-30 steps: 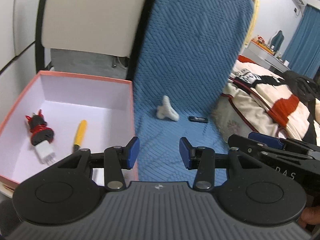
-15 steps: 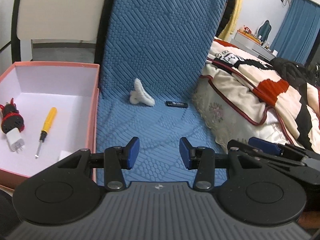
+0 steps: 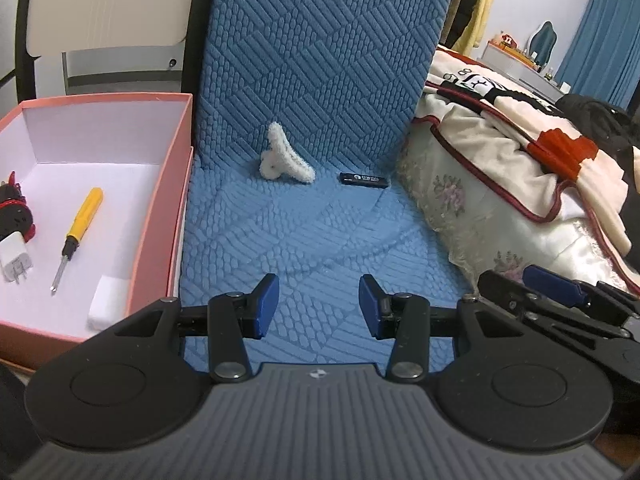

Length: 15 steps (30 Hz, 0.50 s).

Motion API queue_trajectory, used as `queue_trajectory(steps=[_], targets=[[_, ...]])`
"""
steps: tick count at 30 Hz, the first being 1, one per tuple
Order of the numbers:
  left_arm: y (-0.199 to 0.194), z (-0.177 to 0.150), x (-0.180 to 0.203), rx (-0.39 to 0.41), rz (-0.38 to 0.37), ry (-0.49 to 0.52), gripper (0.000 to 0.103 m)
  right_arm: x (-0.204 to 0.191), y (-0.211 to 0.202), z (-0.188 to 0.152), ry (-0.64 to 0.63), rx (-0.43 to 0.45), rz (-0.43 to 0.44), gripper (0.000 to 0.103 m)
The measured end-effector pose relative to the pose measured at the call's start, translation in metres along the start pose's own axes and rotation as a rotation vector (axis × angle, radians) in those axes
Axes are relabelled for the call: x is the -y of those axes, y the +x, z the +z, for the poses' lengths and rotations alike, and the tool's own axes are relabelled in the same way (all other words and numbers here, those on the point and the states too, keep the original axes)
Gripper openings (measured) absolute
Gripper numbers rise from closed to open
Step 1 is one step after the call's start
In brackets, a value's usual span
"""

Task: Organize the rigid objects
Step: 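Withdraw both open grippers from the box back toward the chair seat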

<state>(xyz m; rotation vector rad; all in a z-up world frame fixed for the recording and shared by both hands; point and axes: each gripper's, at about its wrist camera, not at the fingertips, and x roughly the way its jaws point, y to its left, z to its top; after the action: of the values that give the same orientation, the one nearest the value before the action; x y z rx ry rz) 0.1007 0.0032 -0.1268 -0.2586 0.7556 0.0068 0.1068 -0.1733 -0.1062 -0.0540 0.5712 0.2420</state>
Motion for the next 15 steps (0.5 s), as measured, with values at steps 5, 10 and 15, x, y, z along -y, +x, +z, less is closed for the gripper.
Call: queue_trajectory(steps=[5, 10, 15], targets=[[0.023, 0.014, -0.004, -0.007, -0.014, 0.001, 0.054, 0.006, 0.017, 0.001, 0.037, -0.013, 0.001, 0.053], [0.051, 0.037, -0.013, -0.016, -0.041, -0.023, 0.057, 0.011, 0.038, 0.007, 0.059, -0.027, 0.011, 0.053], [0.082, 0.062, -0.014, -0.030, -0.049, -0.018, 0.060, 0.019, 0.064, 0.017, 0.096, -0.041, 0.019, 0.053]])
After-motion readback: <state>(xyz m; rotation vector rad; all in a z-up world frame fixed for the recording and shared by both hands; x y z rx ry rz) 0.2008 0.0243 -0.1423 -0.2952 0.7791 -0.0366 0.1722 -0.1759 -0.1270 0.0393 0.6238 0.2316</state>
